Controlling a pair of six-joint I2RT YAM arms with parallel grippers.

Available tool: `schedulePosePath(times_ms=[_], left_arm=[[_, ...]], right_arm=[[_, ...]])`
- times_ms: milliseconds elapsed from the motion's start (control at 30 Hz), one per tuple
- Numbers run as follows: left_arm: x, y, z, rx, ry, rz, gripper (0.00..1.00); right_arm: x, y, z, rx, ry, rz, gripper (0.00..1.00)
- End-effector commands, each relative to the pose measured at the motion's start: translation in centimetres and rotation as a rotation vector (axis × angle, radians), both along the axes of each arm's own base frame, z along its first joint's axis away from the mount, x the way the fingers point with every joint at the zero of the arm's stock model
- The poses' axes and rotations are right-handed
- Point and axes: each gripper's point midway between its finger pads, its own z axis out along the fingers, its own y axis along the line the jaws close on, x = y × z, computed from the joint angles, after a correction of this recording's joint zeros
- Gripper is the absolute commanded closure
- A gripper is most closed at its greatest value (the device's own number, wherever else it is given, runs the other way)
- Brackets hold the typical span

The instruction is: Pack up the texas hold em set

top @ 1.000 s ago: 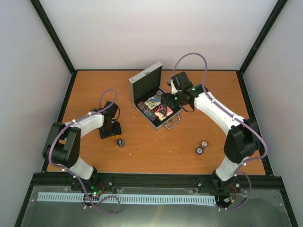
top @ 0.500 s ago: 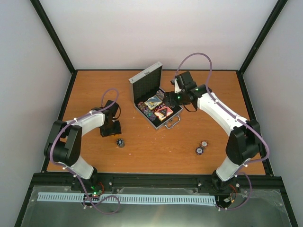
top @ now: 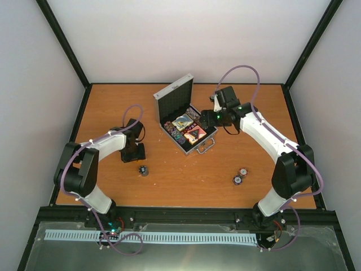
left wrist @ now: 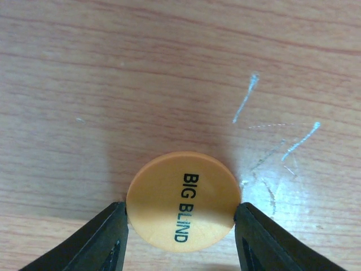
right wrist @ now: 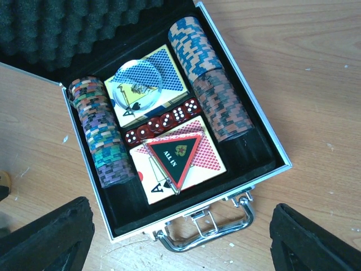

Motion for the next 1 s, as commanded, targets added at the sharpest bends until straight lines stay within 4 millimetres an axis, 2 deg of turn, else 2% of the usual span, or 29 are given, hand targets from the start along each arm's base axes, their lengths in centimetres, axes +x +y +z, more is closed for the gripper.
schedulePosePath(times_ms=[0,367,467,600,767,967], left_arm=[[0.4,-0.8,0.6,-0.007,0.004,-0.028,0.47],[1.3,-1.1,2.7,0.006,-0.038,-0.031,0.47],[1.2,-0.9,2.2,0.020,-0.023,-0.032,0.46],[0.8,-0.2,1.4,0.061,0.005,-0.022,0.39],[1.1,-0.6,0.9,0.040,0.002,-0.028,0.32],[1.4,-0.9,0.2,0.036,0.007,-0.038,0.31]], right_arm=[[0.3,-0.3,1.2,0.032,-0.033,-0.015,0.15],[0.4,-0.7,1.2,0.039,-0.027,-0.028,0.15],[0.4,-0.7,1.1,0.043,-0.023,-0.030,0.15],[0.4,-0.8,1.1,0.042,-0.022,-0.032,0.15],[0.2,-1.0,1.0,0.041,-0.017,-0.035,0.15],[0.2,-0.9,1.1,0.046,-0.019,-0.036,0.15]])
